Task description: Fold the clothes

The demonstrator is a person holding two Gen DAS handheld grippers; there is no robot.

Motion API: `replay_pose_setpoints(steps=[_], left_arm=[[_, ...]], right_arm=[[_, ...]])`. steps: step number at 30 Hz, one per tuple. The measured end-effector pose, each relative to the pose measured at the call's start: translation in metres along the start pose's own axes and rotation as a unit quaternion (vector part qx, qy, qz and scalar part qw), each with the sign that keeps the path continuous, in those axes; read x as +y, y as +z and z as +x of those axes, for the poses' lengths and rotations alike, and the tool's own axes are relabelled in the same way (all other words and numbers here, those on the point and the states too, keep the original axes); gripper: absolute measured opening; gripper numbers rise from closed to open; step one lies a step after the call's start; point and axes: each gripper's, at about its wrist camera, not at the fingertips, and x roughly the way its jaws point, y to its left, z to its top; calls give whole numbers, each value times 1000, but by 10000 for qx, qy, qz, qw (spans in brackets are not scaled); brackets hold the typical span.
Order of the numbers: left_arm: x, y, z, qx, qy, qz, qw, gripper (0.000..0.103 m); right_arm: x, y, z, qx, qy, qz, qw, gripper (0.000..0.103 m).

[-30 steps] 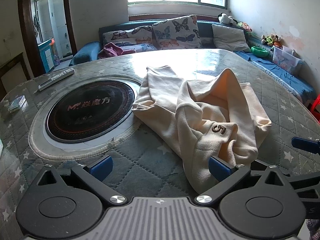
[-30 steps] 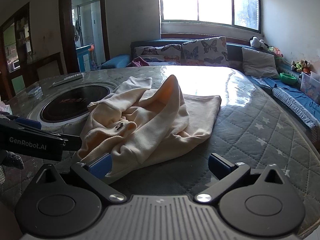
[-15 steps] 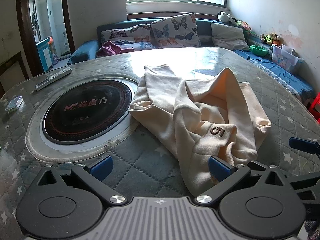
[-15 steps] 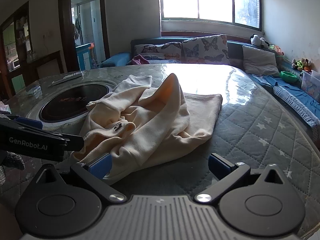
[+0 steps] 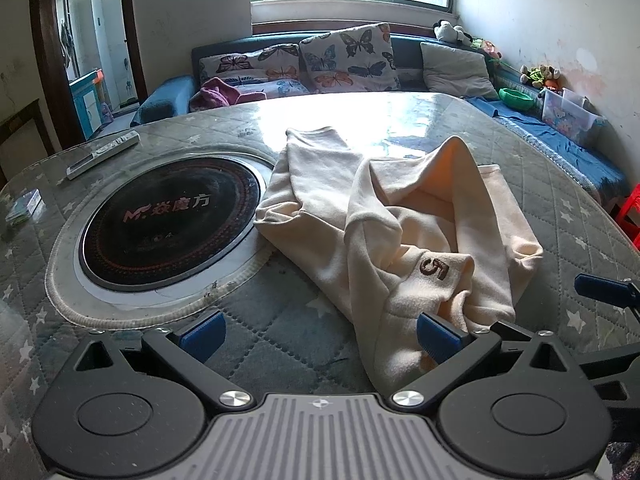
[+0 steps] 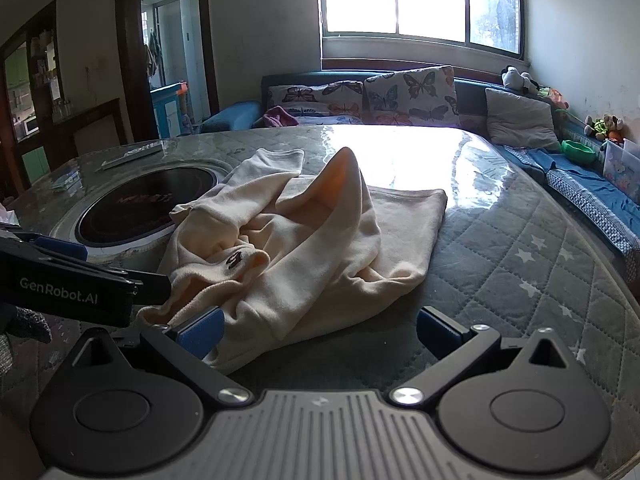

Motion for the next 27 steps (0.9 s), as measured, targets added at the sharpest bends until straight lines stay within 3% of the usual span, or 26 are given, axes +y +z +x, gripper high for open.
replay_pose_setpoints(steps=[27], left_arm=[[-5, 17, 12, 99, -30, 35, 9999, 103]], right_arm=[[-4, 14, 14, 105, 77, 88, 9999, 103]])
